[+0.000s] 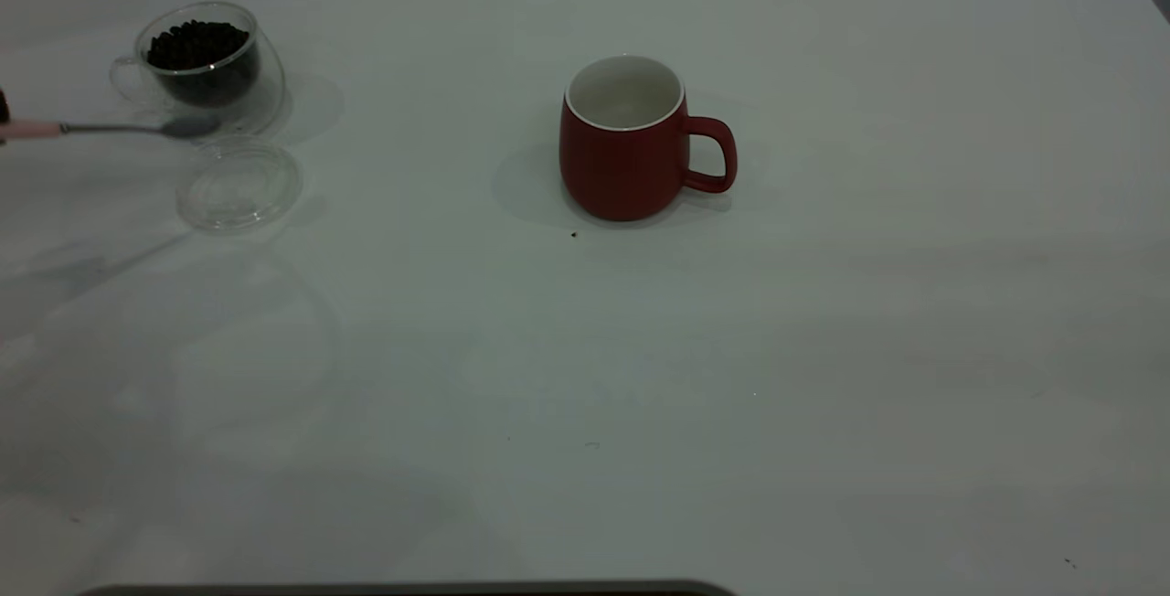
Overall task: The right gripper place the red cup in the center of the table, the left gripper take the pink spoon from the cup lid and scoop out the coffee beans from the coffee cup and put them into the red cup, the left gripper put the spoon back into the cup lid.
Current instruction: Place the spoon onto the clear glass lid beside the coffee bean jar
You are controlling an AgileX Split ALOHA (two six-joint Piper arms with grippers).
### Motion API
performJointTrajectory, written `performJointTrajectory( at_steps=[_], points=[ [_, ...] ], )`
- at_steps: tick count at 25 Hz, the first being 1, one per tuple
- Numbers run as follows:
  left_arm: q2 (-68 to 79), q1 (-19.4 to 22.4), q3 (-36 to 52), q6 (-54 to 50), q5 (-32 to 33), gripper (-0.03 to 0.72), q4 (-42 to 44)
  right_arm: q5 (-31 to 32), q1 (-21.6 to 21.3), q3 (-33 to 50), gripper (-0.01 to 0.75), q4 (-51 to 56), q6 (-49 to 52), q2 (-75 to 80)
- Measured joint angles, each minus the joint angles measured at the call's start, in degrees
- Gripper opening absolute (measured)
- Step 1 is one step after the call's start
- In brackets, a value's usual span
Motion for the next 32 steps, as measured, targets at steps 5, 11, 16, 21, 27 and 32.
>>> performJointTrajectory(
  at_steps=[5, 11, 16, 21, 27, 32],
  points=[
    [1.82, 0.00, -1.44, 0.05, -2.06, 0.119, 0.07, 0.00, 0.00, 0.00, 0.591, 0.00, -0.04, 0.00],
    [4.90, 0.00, -6.01, -0.02, -1.99, 0.119, 1.92, 0.00, 0.00, 0.00, 0.591, 0.00, -0.04, 0.00],
    [9.10, -0.75, -10.29, -1.08, -1.57, 0.119, 4.44, 0.00, 0.00, 0.00, 0.591, 0.00, -0.04, 0.00],
    [12.92, -2.82, -15.25, -1.42, -0.11, 0.119, 6.75, 0.00, 0.00, 0.00, 0.591, 0.00, -0.04, 0.00],
    [14.62, -4.79, -19.04, -1.48, 0.53, 0.119, 7.67, 0.00, 0.00, 0.00, 0.591, 0.00, -0.04, 0.00],
    [16.62, -6.04, -21.67, -1.60, 0.75, 0.119, 8.33, 0.00, 0.00, 0.00, 0.591, 0.00, -0.04, 0.00]
  ],
)
